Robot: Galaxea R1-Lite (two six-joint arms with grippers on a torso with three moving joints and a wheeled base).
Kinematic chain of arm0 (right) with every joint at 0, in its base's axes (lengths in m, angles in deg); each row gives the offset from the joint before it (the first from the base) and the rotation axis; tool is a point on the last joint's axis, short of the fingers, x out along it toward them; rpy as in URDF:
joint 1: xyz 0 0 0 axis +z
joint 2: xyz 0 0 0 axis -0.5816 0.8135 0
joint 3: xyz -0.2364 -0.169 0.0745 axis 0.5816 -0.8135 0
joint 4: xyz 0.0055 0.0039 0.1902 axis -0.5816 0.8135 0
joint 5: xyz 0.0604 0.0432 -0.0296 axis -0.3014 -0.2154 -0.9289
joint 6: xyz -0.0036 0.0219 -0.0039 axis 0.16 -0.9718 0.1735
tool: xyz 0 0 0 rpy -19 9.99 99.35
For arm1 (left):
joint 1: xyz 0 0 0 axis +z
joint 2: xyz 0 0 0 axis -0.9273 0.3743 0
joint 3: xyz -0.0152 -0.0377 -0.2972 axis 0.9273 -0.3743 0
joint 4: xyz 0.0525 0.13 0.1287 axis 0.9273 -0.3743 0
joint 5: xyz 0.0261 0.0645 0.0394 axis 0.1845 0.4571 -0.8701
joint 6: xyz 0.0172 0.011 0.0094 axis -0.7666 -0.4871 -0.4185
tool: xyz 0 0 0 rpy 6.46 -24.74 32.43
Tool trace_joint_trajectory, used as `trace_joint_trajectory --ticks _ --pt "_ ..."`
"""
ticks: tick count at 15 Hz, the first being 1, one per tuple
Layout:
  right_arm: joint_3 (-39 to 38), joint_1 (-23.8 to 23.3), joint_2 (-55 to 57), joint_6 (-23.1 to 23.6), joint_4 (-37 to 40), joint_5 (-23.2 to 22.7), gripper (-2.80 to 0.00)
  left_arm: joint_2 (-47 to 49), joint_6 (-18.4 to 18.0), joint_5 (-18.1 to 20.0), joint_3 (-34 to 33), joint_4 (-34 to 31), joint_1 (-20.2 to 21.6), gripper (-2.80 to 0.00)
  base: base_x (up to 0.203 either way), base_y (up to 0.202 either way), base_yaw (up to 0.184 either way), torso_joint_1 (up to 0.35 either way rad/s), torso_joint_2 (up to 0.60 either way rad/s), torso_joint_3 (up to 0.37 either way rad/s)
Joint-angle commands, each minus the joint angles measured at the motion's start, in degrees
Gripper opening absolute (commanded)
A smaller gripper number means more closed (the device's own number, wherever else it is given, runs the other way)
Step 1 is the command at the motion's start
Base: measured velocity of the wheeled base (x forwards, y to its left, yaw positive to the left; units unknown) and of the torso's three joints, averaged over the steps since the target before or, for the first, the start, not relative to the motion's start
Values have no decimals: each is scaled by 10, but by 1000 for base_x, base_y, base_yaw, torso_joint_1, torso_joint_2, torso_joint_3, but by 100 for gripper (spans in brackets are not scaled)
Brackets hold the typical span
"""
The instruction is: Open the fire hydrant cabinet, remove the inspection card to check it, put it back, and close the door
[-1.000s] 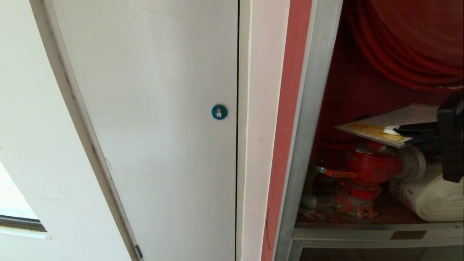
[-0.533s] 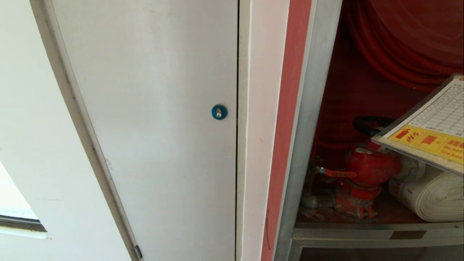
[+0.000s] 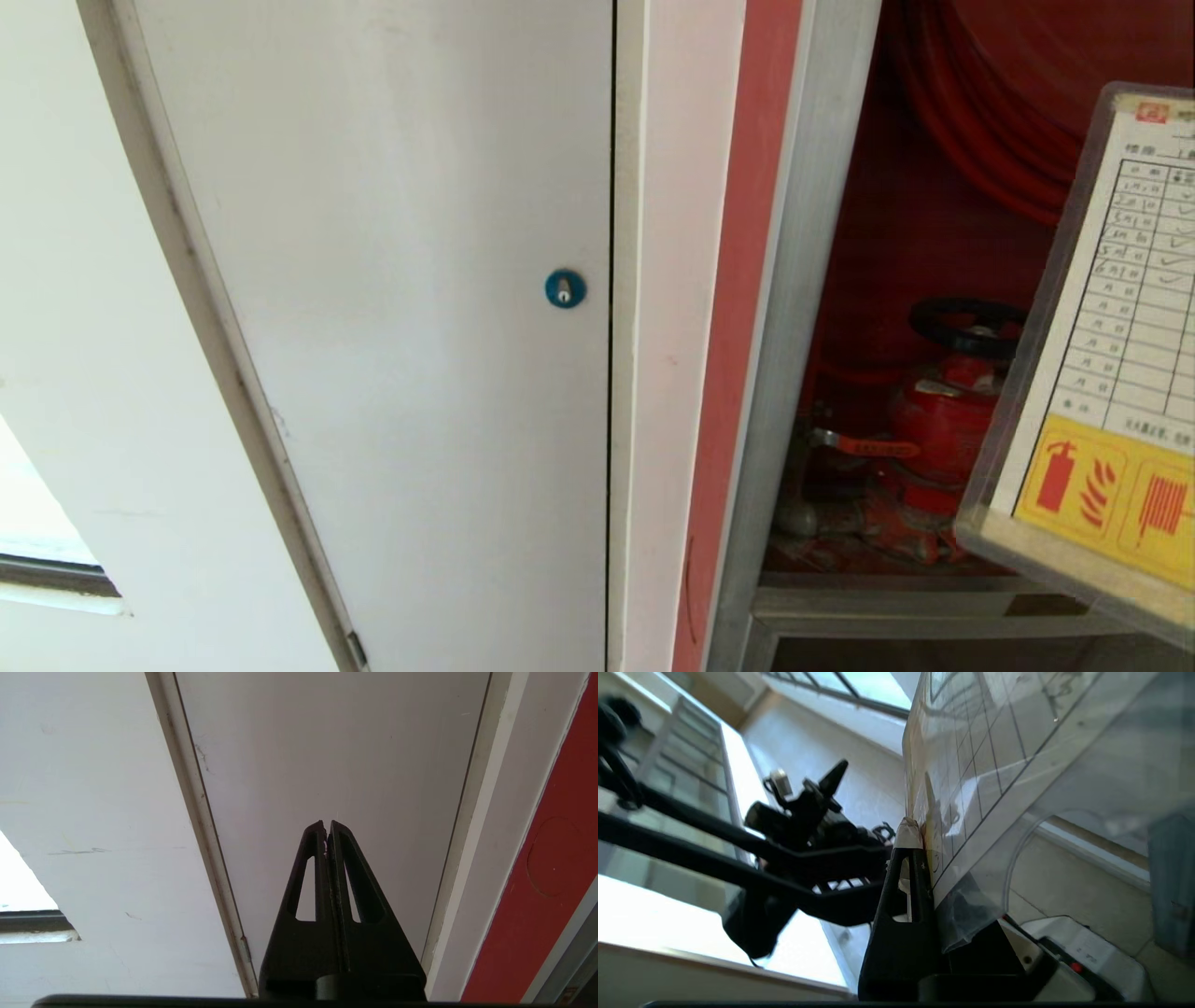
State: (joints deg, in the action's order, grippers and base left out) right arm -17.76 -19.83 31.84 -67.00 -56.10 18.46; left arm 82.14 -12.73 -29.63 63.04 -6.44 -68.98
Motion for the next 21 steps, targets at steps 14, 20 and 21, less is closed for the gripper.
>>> trace_joint_trajectory --ticks 14,20,21 --pt "50 194 212 345 -9 10 -280 1 0 0 -16 0 0 -280 0 0 0 0 0 0" --pt "77 243 276 395 -85 13 -280 1 0 0 -16 0 0 -280 0 0 0 0 0 0" --pt "76 253 283 397 -92 15 -280 1 0 0 -16 0 0 -280 0 0 0 0 0 0"
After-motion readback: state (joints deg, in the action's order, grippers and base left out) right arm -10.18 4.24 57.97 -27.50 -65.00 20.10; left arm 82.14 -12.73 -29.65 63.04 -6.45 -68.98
